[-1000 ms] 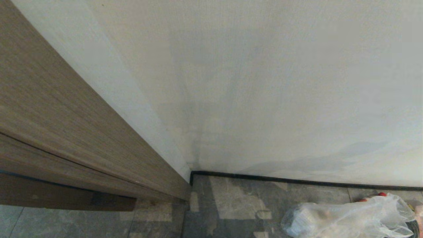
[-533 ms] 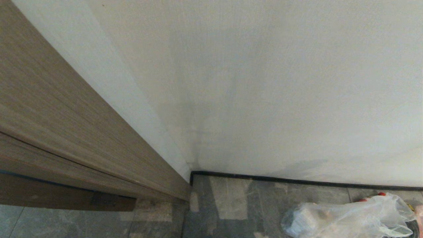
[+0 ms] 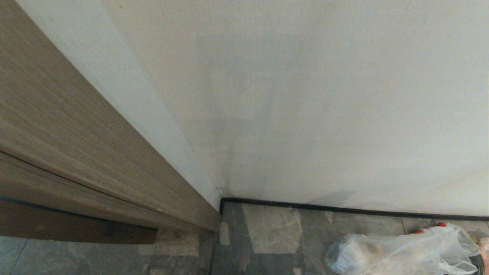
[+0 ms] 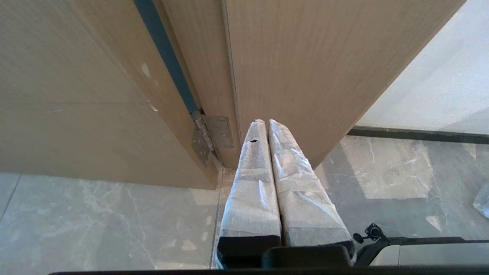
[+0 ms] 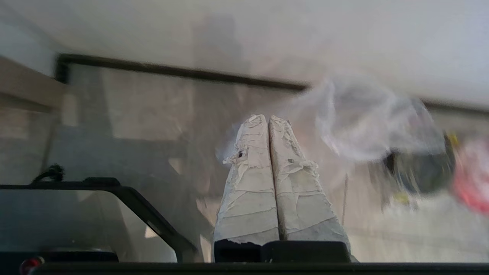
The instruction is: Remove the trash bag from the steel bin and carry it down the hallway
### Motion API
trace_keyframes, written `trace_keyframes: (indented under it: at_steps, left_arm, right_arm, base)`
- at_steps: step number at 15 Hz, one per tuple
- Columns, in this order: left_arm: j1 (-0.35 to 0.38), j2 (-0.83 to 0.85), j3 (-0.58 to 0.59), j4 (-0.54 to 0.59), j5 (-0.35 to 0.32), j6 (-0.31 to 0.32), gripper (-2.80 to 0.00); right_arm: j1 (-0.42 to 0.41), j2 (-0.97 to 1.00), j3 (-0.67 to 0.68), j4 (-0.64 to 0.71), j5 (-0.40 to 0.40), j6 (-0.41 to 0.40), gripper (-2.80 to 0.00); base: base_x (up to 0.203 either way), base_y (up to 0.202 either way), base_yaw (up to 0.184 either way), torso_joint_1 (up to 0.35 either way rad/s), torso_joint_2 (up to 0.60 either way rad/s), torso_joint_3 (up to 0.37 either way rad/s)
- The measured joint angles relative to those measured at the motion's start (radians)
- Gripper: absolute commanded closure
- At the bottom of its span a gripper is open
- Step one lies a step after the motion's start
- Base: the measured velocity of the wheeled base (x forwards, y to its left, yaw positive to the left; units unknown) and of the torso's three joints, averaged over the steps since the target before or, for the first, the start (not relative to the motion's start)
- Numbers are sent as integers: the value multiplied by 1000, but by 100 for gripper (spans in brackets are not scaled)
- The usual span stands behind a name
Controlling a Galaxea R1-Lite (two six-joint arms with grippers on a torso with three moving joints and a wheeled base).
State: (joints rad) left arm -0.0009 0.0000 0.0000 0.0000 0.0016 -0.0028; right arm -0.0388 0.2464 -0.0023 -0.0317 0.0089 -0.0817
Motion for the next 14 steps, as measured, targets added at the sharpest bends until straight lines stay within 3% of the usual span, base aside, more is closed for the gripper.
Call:
trace_keyframes:
  at_steps: [6,14]
  left_arm:
    - [-1,0,0,0,-1,0,0]
    - [-1,0,0,0,0,0,0]
  right_arm:
    - [43,-208,2,30,-5,43,0]
    - [44,-247,2,32,-5,50,0]
  base:
    - [0,0,0,0,0,0]
    - [0,0,0,0,0,0]
